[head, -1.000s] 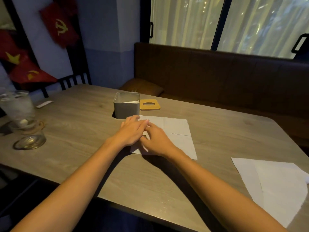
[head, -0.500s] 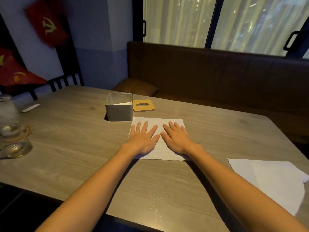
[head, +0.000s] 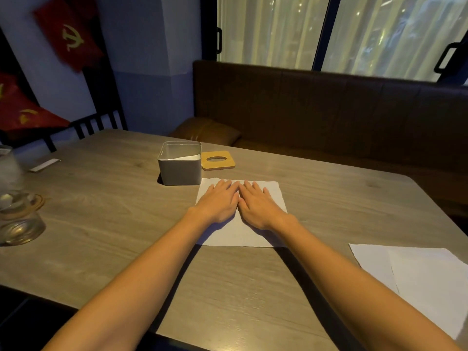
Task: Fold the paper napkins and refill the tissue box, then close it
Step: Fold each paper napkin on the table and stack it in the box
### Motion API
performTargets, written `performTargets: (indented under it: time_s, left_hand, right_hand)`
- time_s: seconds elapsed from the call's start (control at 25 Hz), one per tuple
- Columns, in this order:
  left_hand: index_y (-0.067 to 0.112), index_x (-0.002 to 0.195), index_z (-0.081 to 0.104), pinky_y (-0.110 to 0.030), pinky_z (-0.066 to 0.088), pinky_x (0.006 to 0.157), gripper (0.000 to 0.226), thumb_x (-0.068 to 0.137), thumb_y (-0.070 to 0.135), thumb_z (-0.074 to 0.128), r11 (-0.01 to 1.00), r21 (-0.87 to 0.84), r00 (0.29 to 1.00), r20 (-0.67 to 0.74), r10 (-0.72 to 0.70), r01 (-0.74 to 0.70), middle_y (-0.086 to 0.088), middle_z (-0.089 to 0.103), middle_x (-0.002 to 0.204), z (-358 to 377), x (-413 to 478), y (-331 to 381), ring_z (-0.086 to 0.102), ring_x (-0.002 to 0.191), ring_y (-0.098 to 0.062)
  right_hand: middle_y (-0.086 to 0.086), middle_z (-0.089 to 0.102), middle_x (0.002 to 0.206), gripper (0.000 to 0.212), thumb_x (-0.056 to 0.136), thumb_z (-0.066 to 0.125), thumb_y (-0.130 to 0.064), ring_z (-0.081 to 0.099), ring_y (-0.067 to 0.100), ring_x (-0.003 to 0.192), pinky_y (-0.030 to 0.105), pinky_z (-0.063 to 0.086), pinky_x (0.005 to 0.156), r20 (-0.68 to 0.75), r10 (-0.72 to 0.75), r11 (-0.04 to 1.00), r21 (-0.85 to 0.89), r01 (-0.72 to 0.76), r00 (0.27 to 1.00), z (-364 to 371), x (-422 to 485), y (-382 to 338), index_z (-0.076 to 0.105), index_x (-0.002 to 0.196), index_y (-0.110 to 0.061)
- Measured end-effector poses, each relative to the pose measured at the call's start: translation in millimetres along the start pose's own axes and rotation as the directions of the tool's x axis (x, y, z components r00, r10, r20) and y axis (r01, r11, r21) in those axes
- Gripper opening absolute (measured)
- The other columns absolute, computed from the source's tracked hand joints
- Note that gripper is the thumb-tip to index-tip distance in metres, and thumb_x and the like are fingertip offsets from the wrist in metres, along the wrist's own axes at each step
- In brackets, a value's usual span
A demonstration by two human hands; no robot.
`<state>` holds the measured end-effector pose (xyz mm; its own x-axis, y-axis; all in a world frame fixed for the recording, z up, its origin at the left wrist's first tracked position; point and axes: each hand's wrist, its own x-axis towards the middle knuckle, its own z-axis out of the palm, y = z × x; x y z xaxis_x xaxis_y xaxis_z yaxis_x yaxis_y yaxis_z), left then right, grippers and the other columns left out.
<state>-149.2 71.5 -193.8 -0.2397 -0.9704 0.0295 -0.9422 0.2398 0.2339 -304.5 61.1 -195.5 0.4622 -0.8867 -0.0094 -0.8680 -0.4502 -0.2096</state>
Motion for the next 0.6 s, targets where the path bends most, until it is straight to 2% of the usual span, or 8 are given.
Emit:
performTargets:
  time_s: [0.2,0.4,0.44,0.52,0.6]
  left_hand:
    - [0.033,0.161,0.002,-0.046,-0.007,0.123,0.061,0.105,0.055,0.010,0.995,0.074,0.997,0.042,-0.067,0.063,-0.003,-0.008,0.169,15.9,-3.9,-18.4,-0.011,0.155,-0.027]
    - [0.034,0.160,-0.003,-0.050,-0.005,0.124,0.068,0.100,0.065,0.007,0.988,0.098,0.990,0.057,-0.126,0.120,-0.008,-0.013,0.168,8.6,-30.8,-34.2,-0.014,0.154,-0.031]
    - [0.034,0.160,-0.004,-0.051,-0.005,0.124,0.069,0.099,0.066,0.007,0.987,0.107,0.989,0.071,-0.128,0.120,-0.009,-0.013,0.168,7.4,-38.8,-31.9,-0.014,0.154,-0.032]
    - [0.034,0.160,-0.003,-0.054,-0.005,0.123,0.070,0.099,0.067,0.008,0.986,0.134,0.987,0.109,-0.117,0.103,-0.009,-0.011,0.168,5.9,-52.3,-24.2,-0.013,0.154,-0.032]
    - [0.035,0.160,0.001,-0.056,0.000,0.123,0.070,0.099,0.068,0.011,0.987,0.129,0.989,0.105,-0.106,0.093,-0.008,-0.004,0.169,0.7,-56.3,-19.7,-0.007,0.154,-0.034]
  right_hand:
    - [0.007,-0.001,0.167,0.065,0.104,0.011,-0.051,-0.004,0.025,0.154,0.046,-0.002,0.124,0.001,0.074,0.997,-0.033,-0.074,0.997,7.9,-1.6,21.7,0.006,0.159,-0.017]
    - [0.012,0.001,0.166,0.069,0.104,0.012,-0.052,0.000,0.027,0.153,0.045,0.001,0.124,-0.005,0.139,0.990,-0.035,-0.139,0.990,-0.2,-31.5,44.4,0.007,0.158,-0.009]
    - [0.013,0.009,0.165,0.068,0.104,0.015,-0.050,0.007,0.030,0.153,0.045,0.006,0.124,-0.010,0.137,0.990,-0.041,-0.137,0.991,-2.1,-40.0,45.7,0.013,0.157,-0.008]
    - [0.011,0.037,0.153,0.059,0.104,0.026,-0.048,0.036,0.031,0.139,0.046,0.029,0.116,-0.074,0.110,0.994,-0.011,-0.111,0.991,-6.6,-53.5,50.3,0.034,0.147,-0.009]
    - [0.008,0.049,0.143,0.050,0.102,0.037,-0.045,0.050,0.026,0.125,0.045,0.043,0.106,-0.203,0.128,0.986,0.128,-0.103,0.971,-16.2,-55.2,54.6,0.042,0.141,-0.014]
